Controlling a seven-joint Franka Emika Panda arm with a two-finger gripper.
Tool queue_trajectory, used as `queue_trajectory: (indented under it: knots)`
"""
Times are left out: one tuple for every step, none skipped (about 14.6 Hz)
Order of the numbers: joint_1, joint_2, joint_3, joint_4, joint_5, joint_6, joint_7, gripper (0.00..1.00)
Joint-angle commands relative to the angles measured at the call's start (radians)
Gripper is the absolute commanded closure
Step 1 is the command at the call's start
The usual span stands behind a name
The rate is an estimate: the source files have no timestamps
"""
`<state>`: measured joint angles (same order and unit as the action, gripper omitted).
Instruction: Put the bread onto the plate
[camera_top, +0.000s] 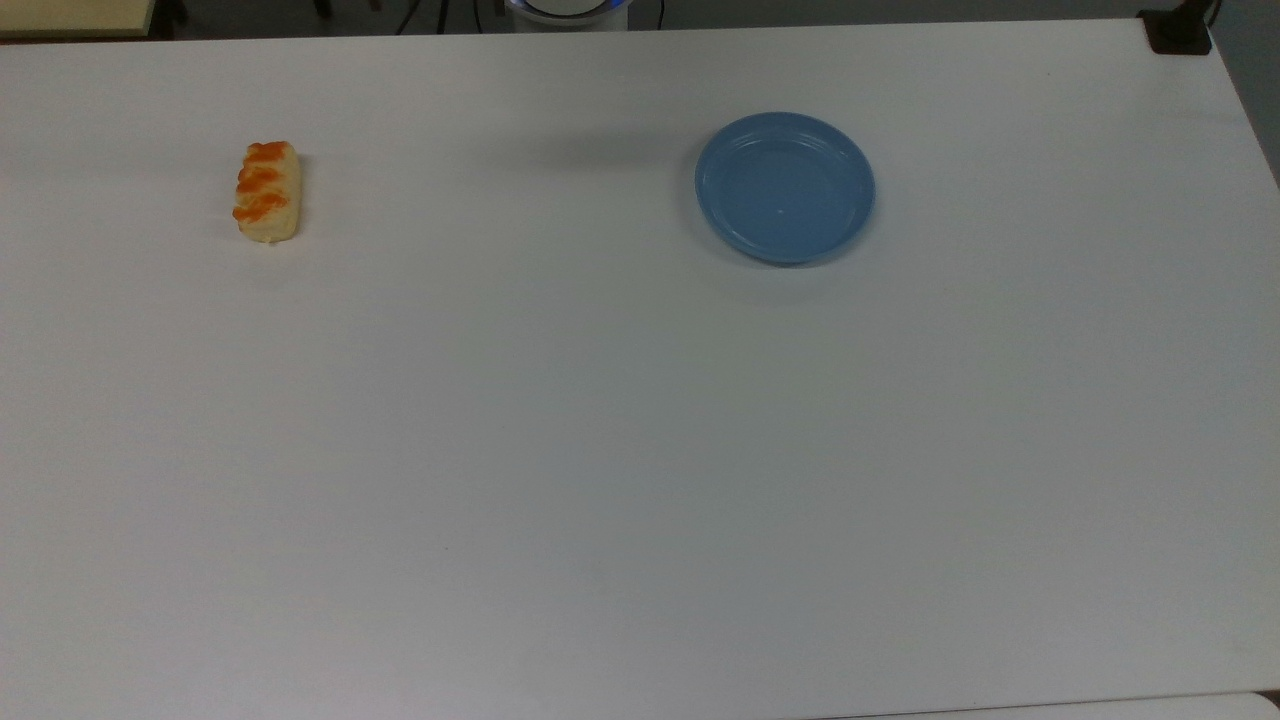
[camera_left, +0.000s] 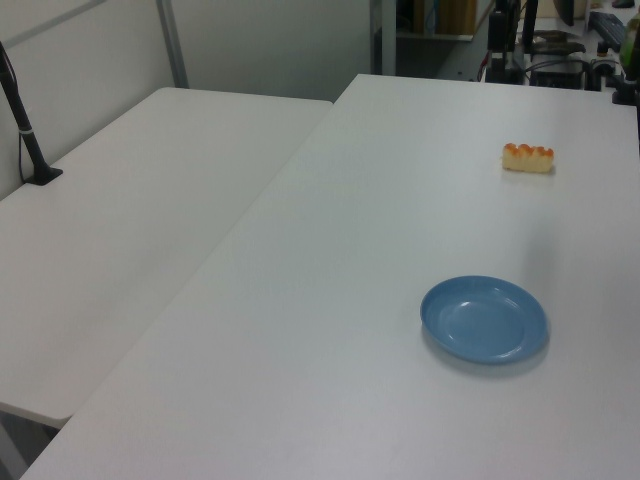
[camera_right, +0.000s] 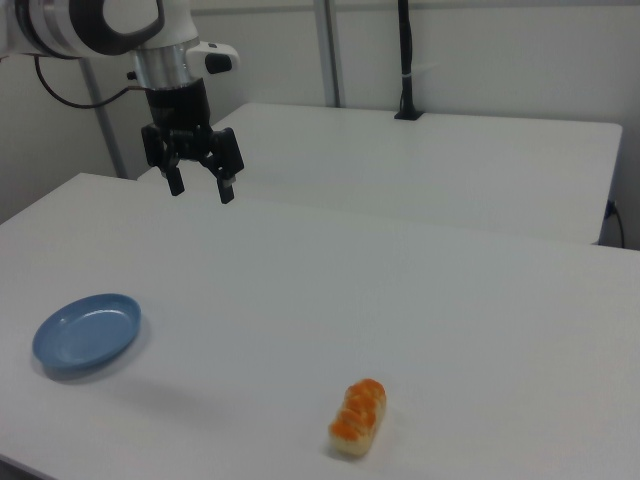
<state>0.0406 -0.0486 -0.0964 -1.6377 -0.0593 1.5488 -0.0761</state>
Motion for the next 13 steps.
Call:
queue_trajectory:
  knots:
    - [0.002,0.009,-0.012,-0.005,0.019,-0.009,-0.028,0.0]
    - [0.001,0.015,-0.022,-0.013,0.015,-0.003,-0.049,0.0]
    - [0.001,0.024,-0.043,-0.03,0.007,0.008,-0.101,0.0]
    - [0.001,0.038,-0.075,-0.056,0.004,0.025,-0.179,0.0]
    - [0.001,0.047,-0.119,-0.071,0.004,0.052,-0.241,0.0]
    - [0.002,0.065,-0.168,-0.076,0.004,0.08,-0.279,0.0]
    - [0.002,0.082,-0.208,-0.08,0.004,0.1,-0.295,0.0]
    - [0.001,0.096,-0.235,-0.102,0.0,0.123,-0.312,0.0]
    - [0.001,0.101,-0.256,-0.141,-0.023,0.166,-0.338,0.0]
    - [0.001,0.102,-0.276,-0.196,-0.054,0.225,-0.35,0.0]
    - [0.001,0.102,-0.287,-0.256,-0.08,0.293,-0.352,0.0]
    - [-0.001,0.105,-0.29,-0.31,-0.105,0.354,-0.35,0.0]
    - [-0.013,0.121,-0.29,-0.335,-0.123,0.402,-0.349,0.0]
